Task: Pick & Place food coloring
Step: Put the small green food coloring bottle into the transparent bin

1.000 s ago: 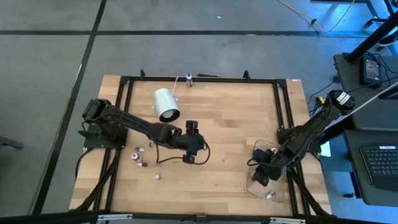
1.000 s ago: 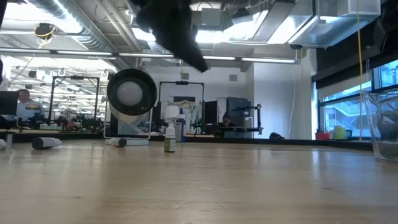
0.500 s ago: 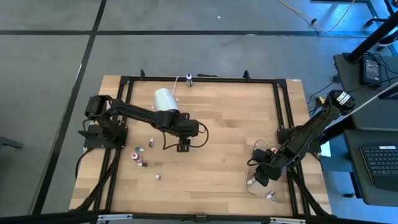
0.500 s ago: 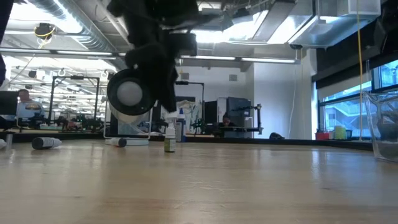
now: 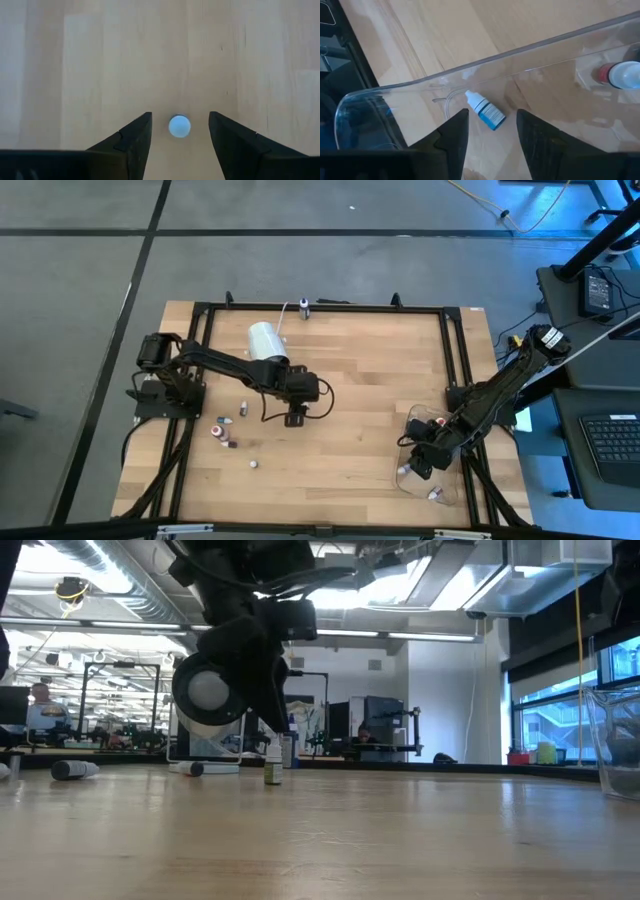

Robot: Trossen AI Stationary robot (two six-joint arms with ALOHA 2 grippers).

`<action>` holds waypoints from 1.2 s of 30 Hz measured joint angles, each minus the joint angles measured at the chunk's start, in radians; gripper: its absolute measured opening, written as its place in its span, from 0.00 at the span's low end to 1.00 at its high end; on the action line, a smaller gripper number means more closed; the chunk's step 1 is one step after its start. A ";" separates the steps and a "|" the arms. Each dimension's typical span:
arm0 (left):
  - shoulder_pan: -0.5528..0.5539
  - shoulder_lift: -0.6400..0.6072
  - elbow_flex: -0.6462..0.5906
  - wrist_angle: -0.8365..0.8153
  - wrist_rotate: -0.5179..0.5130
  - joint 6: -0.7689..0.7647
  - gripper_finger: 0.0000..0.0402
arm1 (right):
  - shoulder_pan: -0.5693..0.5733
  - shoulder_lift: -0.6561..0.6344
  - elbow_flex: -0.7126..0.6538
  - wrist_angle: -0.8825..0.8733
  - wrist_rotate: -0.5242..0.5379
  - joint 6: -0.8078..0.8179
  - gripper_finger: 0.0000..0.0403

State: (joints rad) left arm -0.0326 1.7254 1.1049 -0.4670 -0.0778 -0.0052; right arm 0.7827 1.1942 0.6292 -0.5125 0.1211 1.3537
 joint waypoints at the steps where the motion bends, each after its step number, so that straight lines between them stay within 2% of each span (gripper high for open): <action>1: 0.000 0.008 0.001 0.006 0.005 -0.007 0.46 | 0.000 0.000 0.000 0.000 0.000 0.000 0.42; 11: 0.000 0.073 0.000 0.000 -0.020 -0.020 0.38 | 0.000 0.000 0.000 0.000 0.009 0.000 0.42; 24: -0.001 0.073 0.001 0.003 -0.042 -0.008 0.13 | 0.000 0.000 0.000 0.000 0.008 0.000 0.42; 31: -0.004 0.072 0.002 0.001 -0.045 -0.008 0.14 | 0.000 -0.001 0.013 -0.003 0.001 -0.007 0.42; 36: -0.018 0.072 0.039 0.000 -0.046 -0.008 0.15 | 0.000 -0.001 0.088 -0.002 0.053 -0.121 0.42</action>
State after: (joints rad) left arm -0.0511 1.7977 1.1436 -0.4668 -0.1234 -0.0132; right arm 0.7827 1.1931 0.7177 -0.5147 0.1742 1.2329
